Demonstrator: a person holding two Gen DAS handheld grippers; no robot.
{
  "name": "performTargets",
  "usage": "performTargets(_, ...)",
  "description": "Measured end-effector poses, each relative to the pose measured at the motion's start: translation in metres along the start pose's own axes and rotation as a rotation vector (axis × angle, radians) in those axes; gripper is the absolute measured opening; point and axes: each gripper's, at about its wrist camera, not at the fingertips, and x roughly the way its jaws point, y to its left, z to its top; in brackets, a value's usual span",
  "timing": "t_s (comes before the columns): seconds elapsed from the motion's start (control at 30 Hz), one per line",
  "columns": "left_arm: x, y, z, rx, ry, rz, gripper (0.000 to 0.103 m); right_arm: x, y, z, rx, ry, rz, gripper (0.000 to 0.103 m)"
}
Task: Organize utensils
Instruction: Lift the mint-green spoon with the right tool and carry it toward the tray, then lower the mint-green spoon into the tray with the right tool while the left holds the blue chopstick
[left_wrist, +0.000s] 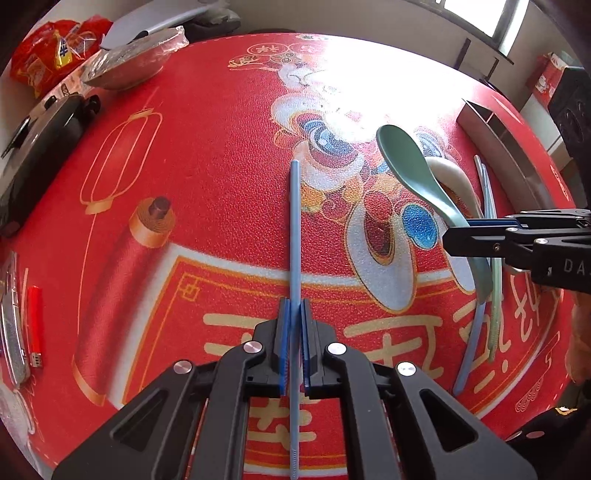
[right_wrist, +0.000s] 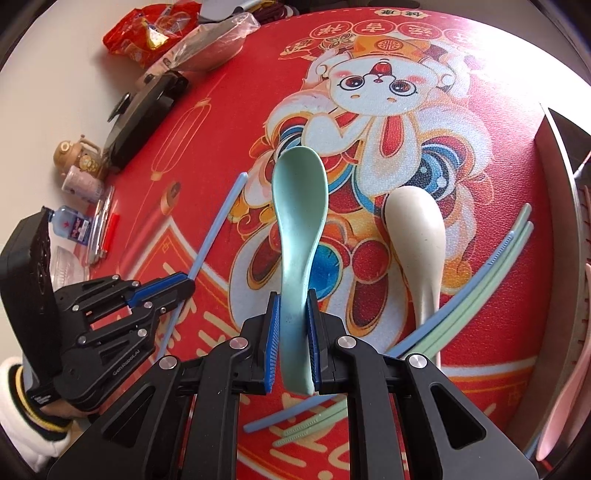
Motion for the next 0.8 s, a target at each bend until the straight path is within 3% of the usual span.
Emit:
performTargets(0.13,-0.01,0.017,-0.002,-0.14,-0.025,-0.106,0.005,-0.018,-0.008,-0.001,0.026,-0.044,0.017,0.014)
performTargets(0.37,-0.044,0.015,0.015,-0.256,-0.122,-0.22,0.005,-0.05,-0.026,-0.005,0.07,-0.115,0.038,0.014)
performTargets(0.67,-0.074,-0.033,0.048,-0.238,-0.2,-0.322,0.005,-0.101,-0.07,-0.016,0.155,-0.228,0.036,0.014)
performTargets(0.8,-0.08,-0.053,0.056,-0.222,-0.216,-0.358,0.005,-0.123,-0.106,-0.026,0.221,-0.264,-0.016,0.014)
